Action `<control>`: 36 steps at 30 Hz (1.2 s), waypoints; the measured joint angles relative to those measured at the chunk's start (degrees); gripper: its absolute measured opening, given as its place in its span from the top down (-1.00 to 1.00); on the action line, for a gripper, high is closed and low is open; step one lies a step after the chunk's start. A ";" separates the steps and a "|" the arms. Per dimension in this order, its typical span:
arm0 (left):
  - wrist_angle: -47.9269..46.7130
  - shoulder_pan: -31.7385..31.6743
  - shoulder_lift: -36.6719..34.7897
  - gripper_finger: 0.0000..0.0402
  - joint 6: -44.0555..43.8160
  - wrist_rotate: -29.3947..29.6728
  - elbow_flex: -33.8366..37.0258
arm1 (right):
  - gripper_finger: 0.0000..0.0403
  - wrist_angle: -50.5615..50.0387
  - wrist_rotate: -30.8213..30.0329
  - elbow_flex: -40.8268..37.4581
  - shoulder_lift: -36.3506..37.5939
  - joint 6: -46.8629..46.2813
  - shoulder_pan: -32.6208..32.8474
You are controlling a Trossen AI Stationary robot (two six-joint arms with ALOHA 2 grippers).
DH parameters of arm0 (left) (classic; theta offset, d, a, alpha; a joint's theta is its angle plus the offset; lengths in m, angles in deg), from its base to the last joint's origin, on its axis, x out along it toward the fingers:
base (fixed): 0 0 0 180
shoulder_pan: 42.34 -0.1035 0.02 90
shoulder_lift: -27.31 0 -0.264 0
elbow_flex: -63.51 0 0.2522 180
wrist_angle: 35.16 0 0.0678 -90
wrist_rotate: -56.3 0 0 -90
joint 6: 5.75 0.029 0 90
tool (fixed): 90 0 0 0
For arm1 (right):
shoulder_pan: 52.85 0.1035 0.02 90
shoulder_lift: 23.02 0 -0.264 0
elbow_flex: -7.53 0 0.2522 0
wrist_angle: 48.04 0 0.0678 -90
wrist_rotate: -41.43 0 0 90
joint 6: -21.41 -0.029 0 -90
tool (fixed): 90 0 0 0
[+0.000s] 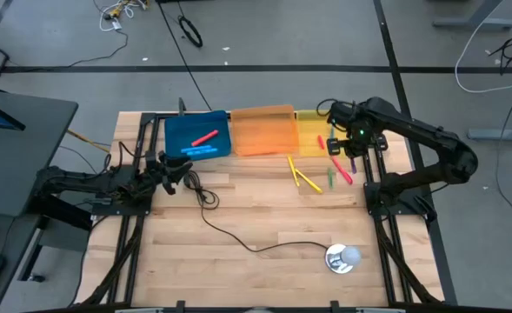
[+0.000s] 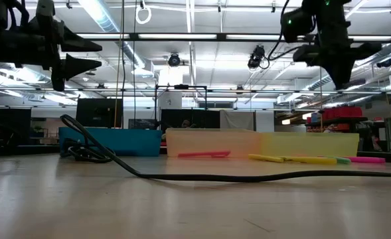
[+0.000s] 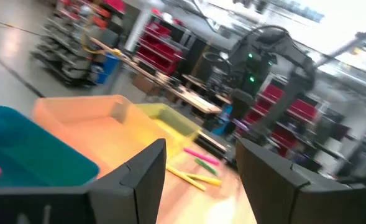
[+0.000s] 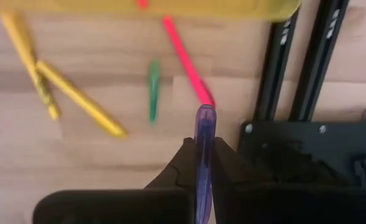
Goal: Pick & Place Markers
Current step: Put the small violet pen into the yellow bin
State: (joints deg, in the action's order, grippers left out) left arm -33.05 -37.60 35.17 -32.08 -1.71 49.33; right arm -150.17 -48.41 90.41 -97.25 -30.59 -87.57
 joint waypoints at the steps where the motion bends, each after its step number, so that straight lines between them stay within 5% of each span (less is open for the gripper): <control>1: 0.00 0.00 -0.02 0.01 0.02 1.46 0.02 | 0.94 0.40 -0.25 -0.02 -0.58 0.99 -1.69; 5: 0.00 -0.02 -0.02 0.01 0.02 6.13 0.00 | 0.94 3.24 -0.64 -0.02 -2.67 5.42 -8.25; 16: 0.00 0.00 0.00 0.01 -0.02 6.34 0.00 | 0.94 5.49 -3.22 6.94 -11.99 14.66 -22.14; 36: 0.00 0.00 -0.01 0.01 -0.02 6.34 0.02 | 0.94 9.77 -2.09 14.62 -19.39 13.27 -26.99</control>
State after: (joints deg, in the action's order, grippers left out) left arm -33.05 -37.60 35.15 -32.10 4.63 49.35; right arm -140.40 -50.50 105.03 -116.64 -17.32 -114.56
